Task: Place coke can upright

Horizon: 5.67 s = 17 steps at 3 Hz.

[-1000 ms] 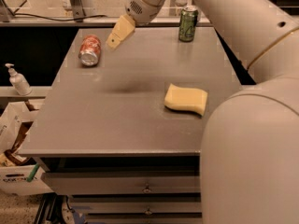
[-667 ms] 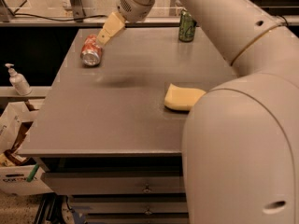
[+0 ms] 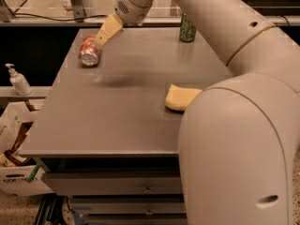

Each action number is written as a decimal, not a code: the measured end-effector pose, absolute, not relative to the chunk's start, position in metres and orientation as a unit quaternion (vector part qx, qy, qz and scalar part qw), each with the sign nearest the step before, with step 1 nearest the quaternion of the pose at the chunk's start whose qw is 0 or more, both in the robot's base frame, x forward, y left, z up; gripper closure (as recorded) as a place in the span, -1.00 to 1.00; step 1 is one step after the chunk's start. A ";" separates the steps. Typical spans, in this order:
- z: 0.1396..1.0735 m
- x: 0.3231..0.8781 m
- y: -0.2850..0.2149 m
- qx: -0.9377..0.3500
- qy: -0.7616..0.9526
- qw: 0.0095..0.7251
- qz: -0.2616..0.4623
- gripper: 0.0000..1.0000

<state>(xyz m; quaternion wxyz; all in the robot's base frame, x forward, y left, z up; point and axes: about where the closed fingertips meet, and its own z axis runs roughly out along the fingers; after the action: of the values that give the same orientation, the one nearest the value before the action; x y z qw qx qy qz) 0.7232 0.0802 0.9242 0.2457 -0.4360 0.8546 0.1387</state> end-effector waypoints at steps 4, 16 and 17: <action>0.889 0.755 0.171 -0.352 0.883 0.224 0.217 -1.00; 0.925 0.796 0.194 -0.363 0.829 0.341 0.254 1.00; 0.941 0.781 0.182 -0.413 0.780 0.397 0.252 1.00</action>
Offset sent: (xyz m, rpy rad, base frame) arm 0.0338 0.0744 -0.0164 0.1744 0.1112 -0.0859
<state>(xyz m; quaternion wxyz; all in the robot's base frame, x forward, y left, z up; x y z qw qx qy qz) 0.7809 0.1821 0.9407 0.3969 -0.4133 0.7799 0.2518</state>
